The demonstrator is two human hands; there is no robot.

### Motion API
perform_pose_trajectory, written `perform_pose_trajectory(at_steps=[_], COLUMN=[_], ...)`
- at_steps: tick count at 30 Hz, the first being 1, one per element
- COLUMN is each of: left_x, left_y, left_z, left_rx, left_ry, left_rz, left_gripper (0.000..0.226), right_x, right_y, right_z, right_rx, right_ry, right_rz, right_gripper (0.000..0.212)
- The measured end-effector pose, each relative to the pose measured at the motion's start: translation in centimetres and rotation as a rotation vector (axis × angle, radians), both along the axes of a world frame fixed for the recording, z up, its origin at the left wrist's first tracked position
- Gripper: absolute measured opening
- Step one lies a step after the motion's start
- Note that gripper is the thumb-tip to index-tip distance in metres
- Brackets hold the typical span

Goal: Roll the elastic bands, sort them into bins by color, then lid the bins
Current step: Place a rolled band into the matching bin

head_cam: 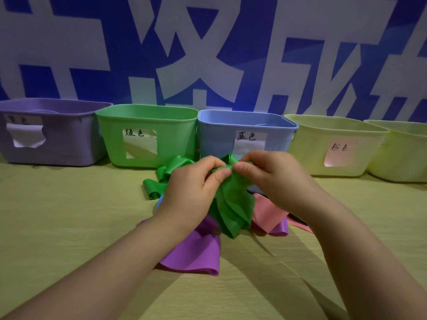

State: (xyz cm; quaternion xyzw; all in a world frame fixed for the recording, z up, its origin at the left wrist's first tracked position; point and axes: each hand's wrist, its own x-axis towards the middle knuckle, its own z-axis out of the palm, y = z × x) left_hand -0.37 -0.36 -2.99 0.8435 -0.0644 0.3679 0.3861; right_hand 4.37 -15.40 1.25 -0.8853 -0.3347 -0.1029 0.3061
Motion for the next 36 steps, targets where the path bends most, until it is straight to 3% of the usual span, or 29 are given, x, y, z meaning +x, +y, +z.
perform_pose_trajectory(at_steps=[8, 11, 13, 17, 20, 24, 28, 36], left_x=[0.1, -0.1, -0.1, 0.0, -0.2, -0.3, -0.3, -0.7], left_y=[0.0, 0.0, -0.1, -0.3, -0.4, -0.3, -0.4, -1.2], left_z=[-0.2, -0.2, -0.1, -0.1, 0.0, 0.1, 0.1, 0.2], left_rx=[-0.04, -0.081, -0.11, -0.141, -0.171, -0.173, -0.144, -0.151], left_ry=[0.049, 0.071, 0.084, 0.097, 0.096, 0.03, 0.019, 0.142], left_rz=[-0.019, -0.038, -0.054, -0.074, -0.092, -0.072, -0.045, -0.08], left_gripper=[0.031, 0.034, 0.037, 0.019, 0.025, 0.013, 0.015, 0.062], right_x=[0.0, -0.1, -0.1, -0.1, -0.1, -0.1, -0.1, -0.3], right_y=[0.1, 0.1, 0.1, 0.2, 0.1, 0.3, 0.3, 0.7], right_z=[-0.2, -0.1, -0.1, 0.0, -0.1, -0.3, -0.4, -0.3], right_rx=[0.171, 0.149, 0.159, 0.172, 0.207, 0.202, 0.229, 0.428], right_ry=[0.1, 0.118, 0.111, 0.092, 0.091, 0.094, 0.104, 0.09], right_rz=[0.072, 0.098, 0.099, 0.094, 0.083, 0.081, 0.068, 0.087], right_gripper=[0.028, 0.012, 0.013, 0.006, 0.005, 0.006, 0.014, 0.01])
